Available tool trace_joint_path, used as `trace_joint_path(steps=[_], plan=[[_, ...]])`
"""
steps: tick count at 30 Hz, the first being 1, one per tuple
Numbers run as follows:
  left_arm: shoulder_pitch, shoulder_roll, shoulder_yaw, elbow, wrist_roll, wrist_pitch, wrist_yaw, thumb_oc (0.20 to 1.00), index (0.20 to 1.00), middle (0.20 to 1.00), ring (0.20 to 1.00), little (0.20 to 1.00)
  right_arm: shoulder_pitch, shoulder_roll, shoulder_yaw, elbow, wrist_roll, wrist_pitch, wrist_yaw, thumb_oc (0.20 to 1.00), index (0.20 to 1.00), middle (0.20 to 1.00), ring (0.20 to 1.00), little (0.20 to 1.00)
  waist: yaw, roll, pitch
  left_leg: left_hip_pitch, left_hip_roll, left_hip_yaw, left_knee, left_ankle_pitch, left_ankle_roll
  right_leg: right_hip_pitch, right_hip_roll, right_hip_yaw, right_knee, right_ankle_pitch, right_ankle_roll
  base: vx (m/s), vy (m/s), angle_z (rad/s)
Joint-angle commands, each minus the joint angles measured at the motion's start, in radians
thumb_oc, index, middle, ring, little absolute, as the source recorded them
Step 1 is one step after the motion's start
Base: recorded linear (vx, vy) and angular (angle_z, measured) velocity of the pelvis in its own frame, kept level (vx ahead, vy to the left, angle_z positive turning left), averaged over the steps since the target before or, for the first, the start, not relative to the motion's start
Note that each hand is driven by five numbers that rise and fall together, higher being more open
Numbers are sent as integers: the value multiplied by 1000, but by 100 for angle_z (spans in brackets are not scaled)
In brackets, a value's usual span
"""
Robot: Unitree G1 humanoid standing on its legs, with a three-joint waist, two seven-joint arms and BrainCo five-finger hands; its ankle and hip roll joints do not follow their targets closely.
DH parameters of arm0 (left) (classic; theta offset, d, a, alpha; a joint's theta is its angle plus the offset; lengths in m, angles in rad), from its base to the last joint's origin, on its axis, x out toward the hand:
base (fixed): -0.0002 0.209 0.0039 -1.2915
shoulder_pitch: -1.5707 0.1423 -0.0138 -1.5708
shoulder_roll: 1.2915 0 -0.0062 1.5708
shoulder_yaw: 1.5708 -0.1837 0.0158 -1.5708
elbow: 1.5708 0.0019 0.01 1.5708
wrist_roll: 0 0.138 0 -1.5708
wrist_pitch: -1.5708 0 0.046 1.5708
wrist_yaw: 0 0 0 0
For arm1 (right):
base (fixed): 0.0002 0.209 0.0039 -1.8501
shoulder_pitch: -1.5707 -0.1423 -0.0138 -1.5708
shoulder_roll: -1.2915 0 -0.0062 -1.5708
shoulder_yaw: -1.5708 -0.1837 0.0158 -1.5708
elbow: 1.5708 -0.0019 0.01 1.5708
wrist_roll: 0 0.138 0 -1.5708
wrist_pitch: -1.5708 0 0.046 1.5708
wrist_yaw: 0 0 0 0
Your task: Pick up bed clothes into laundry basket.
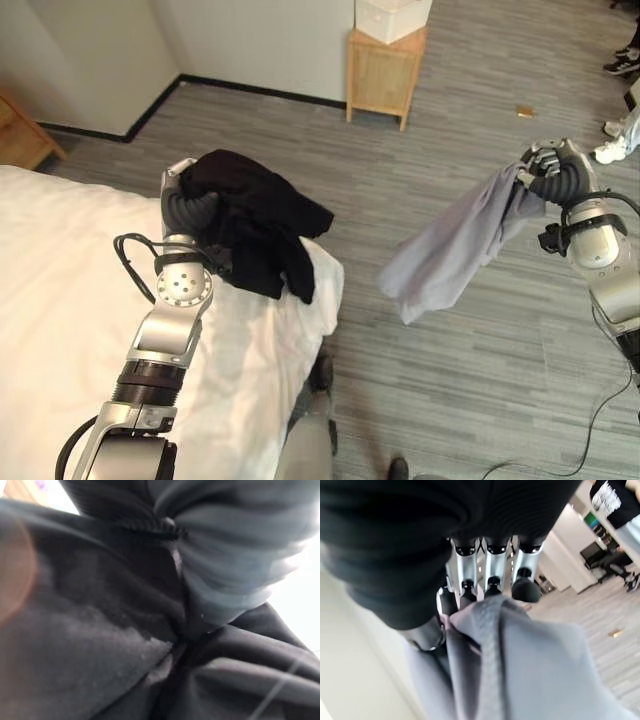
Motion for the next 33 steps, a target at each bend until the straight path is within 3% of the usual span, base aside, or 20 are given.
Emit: trace_joint_path(steps=[1, 2, 4, 7, 8, 9, 10, 11, 12, 13, 15, 16, 21, 22, 24, 26, 27, 29, 31, 33], plan=[[-123, 67, -33, -41, 67, -17, 30, 200, 200, 200, 200, 200, -83, 28, -18, -67, -60, -42, -3, 200, 200, 200, 200, 200, 48, 28, -114, 142, -30, 9, -60, -26, 62, -120, 48, -1, 468, 152, 155, 586, 119, -106], [-124, 68, -33, -41, 67, -17, 30, 200, 200, 200, 200, 200, -85, 28, -17, -67, -60, -42, -3, 200, 200, 200, 200, 200, 51, 31, -115, 138, -25, 11, -60, -23, 61, -128, 51, 2, 472, 154, 155, 520, 154, -100], [-171, 79, -57, -9, 90, -8, 56, 200, 200, 200, 200, 200, -135, 33, 10, -61, -76, -42, -8, 200, 200, 200, 200, 200, 3, 75, -95, 210, 4, 15, -60, -59, 72, -282, 32, -18, 707, 253, 187, 314, 159, -23], [-201, 83, -65, -1, 99, -8, 61, 200, 200, 200, 200, 200, -154, 40, 17, -76, -82, -41, -7, 200, 200, 200, 200, 200, -31, 102, -78, 260, 26, 28, -60, -91, 69, -379, -39, -82, 773, 247, 182, 356, 103, 26], [-217, 83, -71, -8, 115, -11, 63, 200, 200, 200, 200, 200, -159, 42, 10, -91, -80, -42, -5, 200, 200, 200, 200, 200, -61, 115, -63, 302, 26, 27, -60, -116, 60, -438, -66, -129, 687, 201, 150, 306, 24, 24], [-216, 82, -71, -8, 116, -11, 63, 200, 200, 200, 200, 200, -158, 42, 10, -92, -80, -41, -5, 200, 200, 200, 200, 200, -66, 117, -61, 305, 28, 22, -60, -118, 59, -429, -65, -136, 683, 199, 149, 646, -32, 30], [-212, 82, -72, -11, 128, -15, 62, 200, 200, 200, 200, 200, -160, 43, 13, -97, -78, -45, -5, 200, 200, 200, 200, 200, -85, 113, -61, 342, 24, 18, -60, -153, 45, -453, -56, -165, 497, 160, 129, 357, -67, 28], [-212, 82, -72, -11, 128, -15, 62, 200, 200, 200, 200, 200, -160, 44, 14, -97, -78, -45, -5, 200, 200, 200, 200, 200, -87, 115, -59, 345, 25, 16, -60, -153, 45, -447, -54, -168, 493, 162, 129, 691, -177, 46], [-200, 78, -65, -23, 141, -14, 53, 200, 200, 200, 200, 200, -141, 45, 6, -109, -78, -42, 0, 200, 200, 200, 200, 200, -100, 99, -65, 372, 17, 5, -60, -185, 26, -437, -41, -172, 246, 175, 122, 523, -161, 38], [-199, 73, -62, -20, 143, -16, 54, 200, 200, 200, 200, 200, -132, 46, 0, -111, -82, -41, -3, 200, 200, 200, 200, 200, -107, 94, -67, 389, 14, -1, -60, -202, 20, -444, -36, -163, 159, 204, 127, 524, -161, 29], [-198, 67, -54, -18, 146, -18, 53, 200, 200, 200, 200, 200, -123, 46, -7, -114, -83, -42, -6, 200, 200, 200, 200, 200, -115, 88, -69, 414, 16, -4, -60, -221, 9, -472, -50, -169, 93, 241, 141, 490, -130, 11], [-183, 63, -42, -16, 152, -18, 50, 200, 200, 200, 200, 200, -95, 51, -18, -135, -93, -38, 2, 200, 200, 200, 200, 200, -125, 96, -77, 463, 30, -3, -60, -264, -7, -503, -64, -203, 24, 279, 161, 590, -150, 22], [-147, 43, -40, -13, 161, -23, 39, 200, 200, 200, 200, 200, -64, 39, -20, -142, -105, -37, 17, 200, 200, 200, 200, 200, -142, 82, -107, 600, 31, -22, -60, -346, -11, -473, -69, -189, 19, 320, 148, 710, -170, 7], [-133, -9, -38, -11, 112, -30, 33, 200, 200, 200, 200, 200, -81, 41, -3, -143, -98, -34, 26, 200, 200, 200, 200, 200, -142, 88, -112, 558, 74, 0, 182, -295, -57, -391, -50, -220, 21, 322, 119, 510, -250, 24], [-146, -22, -44, -7, 87, -26, 26, 200, 200, 200, 200, 200, -97, 30, 3, -143, -94, -26, 24, 200, 200, 200, 200, 200, -126, 63, -85, 400, 94, -22, 540, -205, -73, -319, -38, -225, 16, 293, 72, 512, -349, 7], [-150, -29, -54, -14, 67, -28, 28, 200, 200, 200, 200, 200, -114, 20, 3, -151, -87, -21, 12, 200, 200, 200, 200, 200, -95, 40, -57, 263, 90, -29, 738, -190, -61, -256, -22, -217, 14, 238, 36, 396, -281, -41], [-153, -34, -56, -19, 59, -26, 26, 200, 200, 200, 200, 200, -125, 19, 4, -153, -83, -22, 10, 200, 200, 200, 200, 200, -85, 30, -50, 202, 98, -9, 761, -198, -52, -240, -27, -214, 14, 221, 34, 391, -170, -65], [-153, -43, -52, -34, 58, -28, 26, 200, 200, 200, 200, 200, -134, 20, 9, -144, -75, -23, 8, 200, 200, 200, 200, 200, -59, 27, -43, 127, 124, 49, 674, -217, -40, -203, -27, -215, 14, 183, 40, 432, -61, -39], [-133, -46, -40, -57, 74, -26, 20, 200, 200, 200, 200, 200, -126, 20, 14, -139, -81, -27, 16, 200, 200, 200, 200, 200, -37, 35, -51, 119, 107, 109, 446, -218, -15, -177, -22, -211, 14, 159, 59, 509, 72, -7], [-107, -44, -27, -74, 82, -27, 13, 200, 200, 200, 200, 200, -118, 23, 25, -128, -96, -36, 25, 200, 200, 200, 200, 200, -16, 72, -73, 125, 124, 171, 164, -106, -33, -132, 8, -222, 14, 121, 78, 571, 153, -28]])
